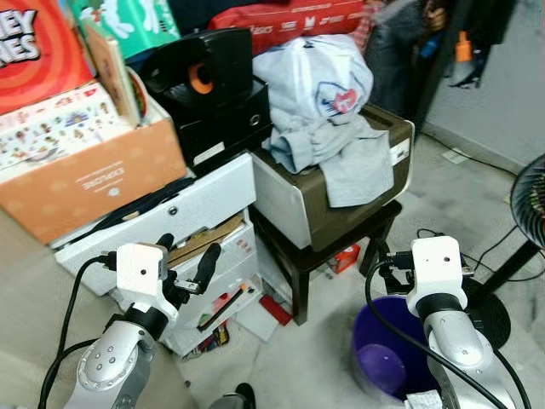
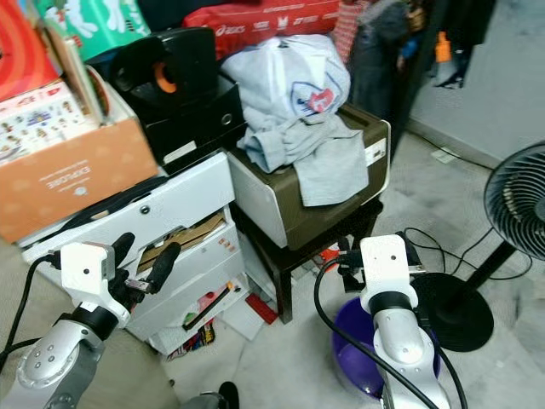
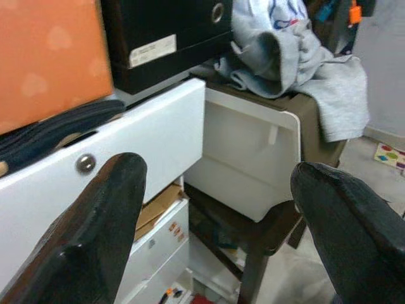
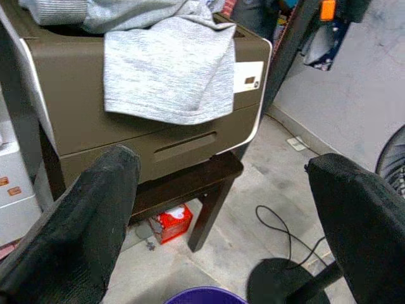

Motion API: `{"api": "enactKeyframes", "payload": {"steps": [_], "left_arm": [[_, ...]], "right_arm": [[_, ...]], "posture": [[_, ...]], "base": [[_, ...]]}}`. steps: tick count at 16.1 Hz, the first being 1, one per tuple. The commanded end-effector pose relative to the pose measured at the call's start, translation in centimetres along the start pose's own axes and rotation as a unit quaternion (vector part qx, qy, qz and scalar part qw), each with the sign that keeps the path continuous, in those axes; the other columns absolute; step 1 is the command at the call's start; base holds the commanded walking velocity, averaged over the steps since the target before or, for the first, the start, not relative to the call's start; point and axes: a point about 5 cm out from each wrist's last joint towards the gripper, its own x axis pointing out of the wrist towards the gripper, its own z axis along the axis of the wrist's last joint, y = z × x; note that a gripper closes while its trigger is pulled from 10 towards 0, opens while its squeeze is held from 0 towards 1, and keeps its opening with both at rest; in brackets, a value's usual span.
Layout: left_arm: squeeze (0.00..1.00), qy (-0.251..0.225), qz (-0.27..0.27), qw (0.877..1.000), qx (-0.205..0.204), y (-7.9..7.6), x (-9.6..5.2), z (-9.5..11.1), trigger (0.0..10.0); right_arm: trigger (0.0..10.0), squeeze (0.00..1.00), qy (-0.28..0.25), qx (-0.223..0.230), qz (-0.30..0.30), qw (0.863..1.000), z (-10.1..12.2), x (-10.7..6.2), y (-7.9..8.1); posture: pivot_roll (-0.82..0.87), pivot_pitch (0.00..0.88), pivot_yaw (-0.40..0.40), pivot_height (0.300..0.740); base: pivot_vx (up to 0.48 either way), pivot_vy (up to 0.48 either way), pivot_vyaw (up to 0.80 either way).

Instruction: Clean up the room

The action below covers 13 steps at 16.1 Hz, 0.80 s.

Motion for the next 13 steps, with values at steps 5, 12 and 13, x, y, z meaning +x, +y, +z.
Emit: {"api": "enactKeyframes", "payload": {"steps": [5,12,13], "left_arm": [[0.0,0.006,-0.006,1.0,-0.006,0.0,-0.05,-0.17,10.0],[0.0,-0.005,-0.021,1.0,-0.004,-0.28,0.04,0.1,10.0],[0.0,-0.005,-0.022,1.0,-0.005,-0.26,0.02,0.11,10.0]], "right_arm": [[10.0,0.0,0.002,0.006,0.002,1.0,0.03,0.05,0.19],[10.0,0.0,0.003,0.009,0.001,1.0,0.0,0.11,0.24],[10.0,0.0,0.003,0.009,0.0,1.0,-0.01,0.09,0.28]], "posture": [[-0.17,0.108,0.068,0.74],[-0.17,0.109,0.07,0.74],[-0.17,0.111,0.073,0.74]], "base": [[0.183,0.0,0.0],[0.089,0.0,0.0],[0.337,0.0,0.0]]}}
